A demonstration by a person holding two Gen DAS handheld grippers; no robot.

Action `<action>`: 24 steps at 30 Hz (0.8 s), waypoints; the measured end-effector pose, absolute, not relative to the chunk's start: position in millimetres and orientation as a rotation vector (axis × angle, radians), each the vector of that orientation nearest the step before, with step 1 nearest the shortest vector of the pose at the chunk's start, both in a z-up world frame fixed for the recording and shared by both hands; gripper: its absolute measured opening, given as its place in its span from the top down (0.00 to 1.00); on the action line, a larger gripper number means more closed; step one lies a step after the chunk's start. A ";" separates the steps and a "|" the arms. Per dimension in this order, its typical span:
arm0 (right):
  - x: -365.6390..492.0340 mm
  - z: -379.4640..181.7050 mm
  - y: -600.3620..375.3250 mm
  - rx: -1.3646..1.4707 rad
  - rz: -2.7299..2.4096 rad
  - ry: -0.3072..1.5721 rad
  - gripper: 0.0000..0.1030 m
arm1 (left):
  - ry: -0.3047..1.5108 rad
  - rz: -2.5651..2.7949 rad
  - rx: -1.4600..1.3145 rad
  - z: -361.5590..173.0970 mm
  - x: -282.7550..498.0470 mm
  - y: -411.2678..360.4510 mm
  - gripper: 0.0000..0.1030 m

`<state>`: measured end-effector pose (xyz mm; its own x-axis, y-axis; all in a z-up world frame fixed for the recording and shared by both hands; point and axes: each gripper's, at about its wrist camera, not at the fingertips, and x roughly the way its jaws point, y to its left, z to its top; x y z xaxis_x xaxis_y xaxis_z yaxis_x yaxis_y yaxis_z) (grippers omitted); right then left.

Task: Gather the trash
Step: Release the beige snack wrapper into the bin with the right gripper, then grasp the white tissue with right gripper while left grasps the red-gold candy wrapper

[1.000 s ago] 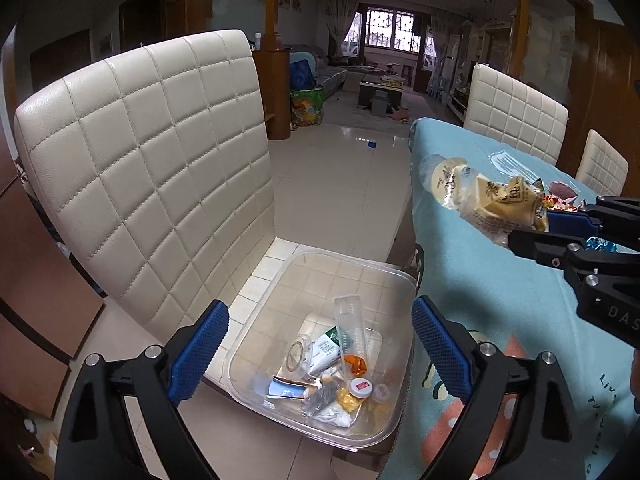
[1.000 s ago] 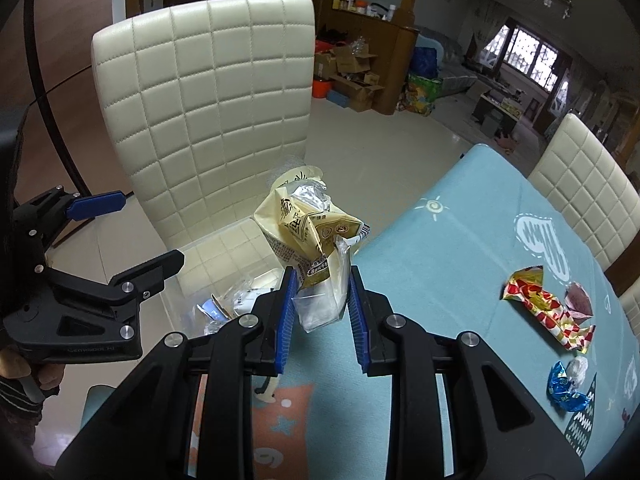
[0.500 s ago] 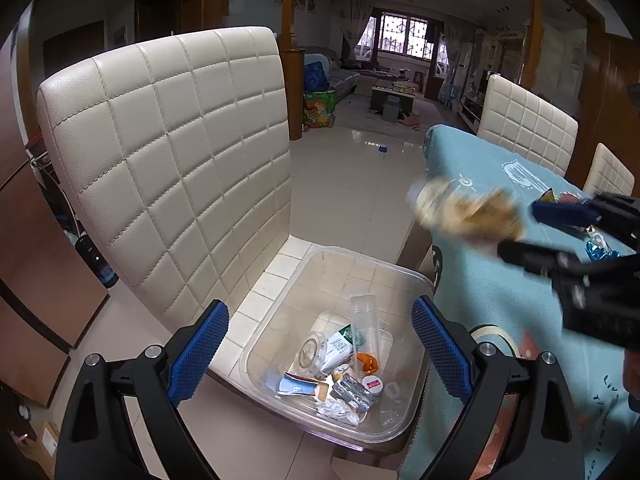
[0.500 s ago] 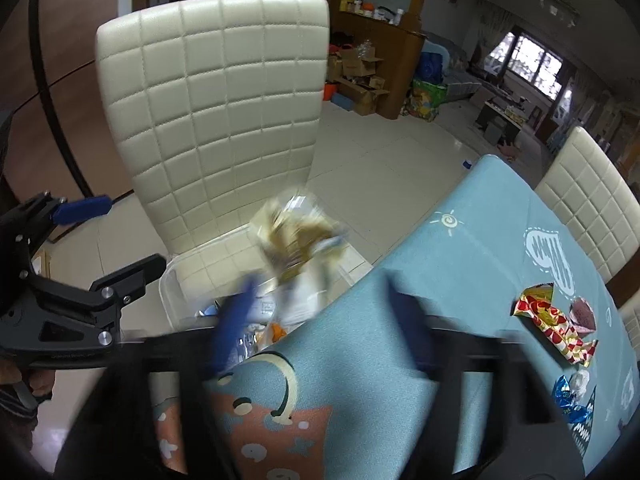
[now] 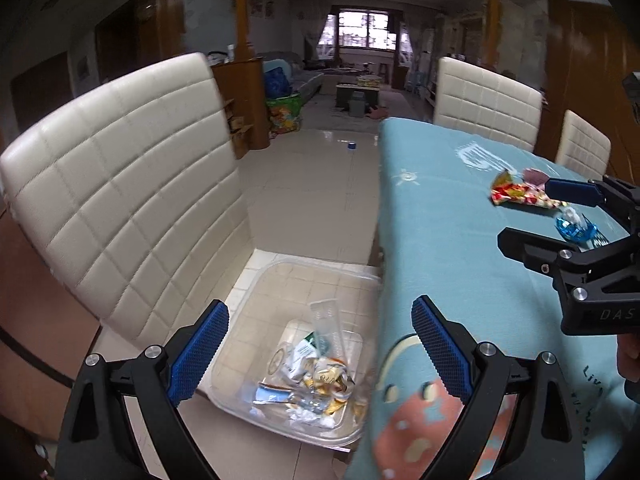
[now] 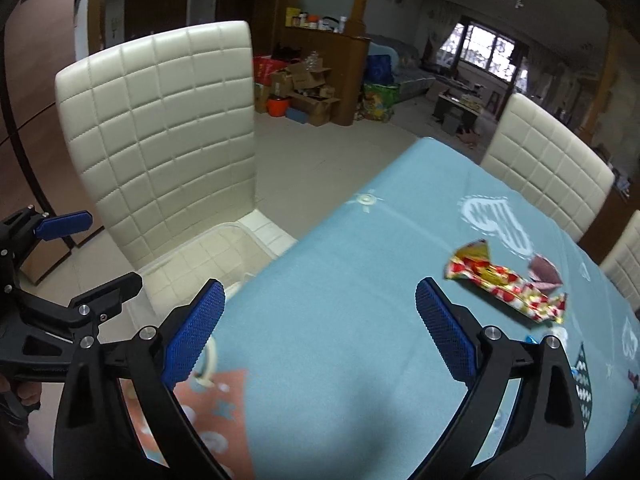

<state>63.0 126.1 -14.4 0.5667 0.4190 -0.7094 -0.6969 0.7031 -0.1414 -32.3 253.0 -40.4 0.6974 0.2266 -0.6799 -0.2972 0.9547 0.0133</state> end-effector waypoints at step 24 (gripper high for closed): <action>186.2 -37.9 -119.8 -0.085 0.303 0.837 0.07 | 0.854 -0.015 0.078 -28.1 117.0 83.7 0.12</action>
<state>186.2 -119.8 -37.9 0.6293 0.2308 -0.7421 -0.2974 0.9537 0.0444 117.0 83.7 -28.1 0.6572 0.0184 -0.7535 0.0443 0.9970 0.0629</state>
